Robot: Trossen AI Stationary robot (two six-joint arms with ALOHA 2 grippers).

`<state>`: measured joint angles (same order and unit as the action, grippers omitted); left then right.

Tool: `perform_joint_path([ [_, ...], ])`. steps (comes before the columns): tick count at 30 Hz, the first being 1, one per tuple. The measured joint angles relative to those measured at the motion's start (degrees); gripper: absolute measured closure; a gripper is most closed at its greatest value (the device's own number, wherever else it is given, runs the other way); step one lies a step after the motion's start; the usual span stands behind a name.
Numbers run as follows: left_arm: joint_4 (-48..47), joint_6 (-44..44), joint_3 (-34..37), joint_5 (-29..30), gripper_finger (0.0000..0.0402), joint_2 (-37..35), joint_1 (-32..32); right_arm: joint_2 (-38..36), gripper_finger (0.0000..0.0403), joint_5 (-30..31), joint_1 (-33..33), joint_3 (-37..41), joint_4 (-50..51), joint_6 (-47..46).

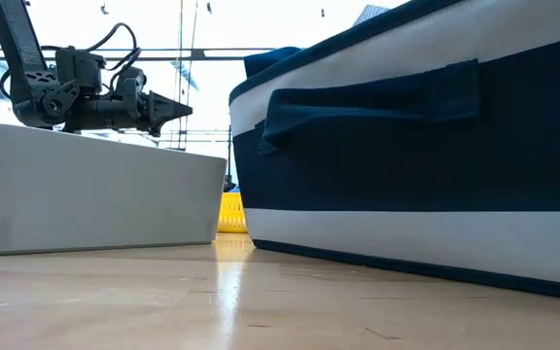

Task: Pick & place medical supplies in basket/bin
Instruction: Put the transparent pill bottle into the gray bin

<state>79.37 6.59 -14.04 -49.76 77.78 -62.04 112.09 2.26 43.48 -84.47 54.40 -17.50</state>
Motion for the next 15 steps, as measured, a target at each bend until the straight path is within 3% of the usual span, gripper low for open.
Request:
perform_joint_path([
  [15,-1.47,-0.07,0.0,-3.15,0.0385,0.07,0.0,0.02,0.0137,-1.03,-1.31,0.45,2.79,-8.25],
])
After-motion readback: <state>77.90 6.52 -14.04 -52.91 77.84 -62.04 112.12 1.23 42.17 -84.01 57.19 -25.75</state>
